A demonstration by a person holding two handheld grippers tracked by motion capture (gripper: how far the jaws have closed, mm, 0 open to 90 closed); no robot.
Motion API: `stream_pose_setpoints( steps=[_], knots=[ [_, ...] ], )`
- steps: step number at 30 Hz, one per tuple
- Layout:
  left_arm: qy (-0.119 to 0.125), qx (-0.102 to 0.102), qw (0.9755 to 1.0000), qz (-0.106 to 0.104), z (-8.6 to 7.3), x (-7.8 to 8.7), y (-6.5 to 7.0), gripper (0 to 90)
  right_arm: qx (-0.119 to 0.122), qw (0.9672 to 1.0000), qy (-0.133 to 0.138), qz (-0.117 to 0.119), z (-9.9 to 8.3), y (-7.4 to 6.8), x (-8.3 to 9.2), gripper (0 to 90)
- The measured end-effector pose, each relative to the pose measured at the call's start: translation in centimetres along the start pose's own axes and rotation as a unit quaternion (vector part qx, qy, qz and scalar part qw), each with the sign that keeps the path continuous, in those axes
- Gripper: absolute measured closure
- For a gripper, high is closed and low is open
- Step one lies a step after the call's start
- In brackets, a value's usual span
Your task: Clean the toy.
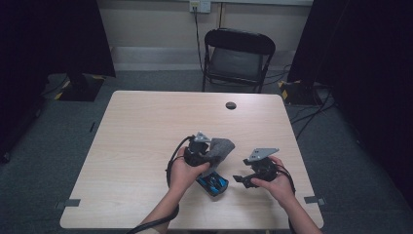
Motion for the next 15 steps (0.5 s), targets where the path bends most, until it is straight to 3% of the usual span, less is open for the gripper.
stream_pose_setpoints(
  steps=[4, 7, 15],
  knots=[
    [-0.006, -0.007, 0.9999, -0.005, 0.6, -1.5, 0.5, 66.4, 0.001, 0.9999, -0.014, -0.005, -1.4, 0.4, 0.4, 21.0],
    [-0.006, 0.002, 0.9999, -0.014, 0.9, -2.5, 0.8, 66.2, -0.001, 0.9998, -0.019, -0.009, -2.1, 0.7, 0.7, 20.4],
    [-0.033, -0.021, 0.9992, -0.012, 1.0, -5.0, 1.3, 66.1, 0.007, 0.9995, -0.028, -0.012, -3.4, 0.9, 0.7, 18.9]
  ],
)
Point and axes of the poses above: each handheld gripper's, and its own axes: x roughly backward along the jaws, z roughly out of its top, y roughly to its right, the point moved 5 cm from there along -x, roughly forward along the jaws, and after that the axes turned 9 degrees about y, right-handed, at the moved point
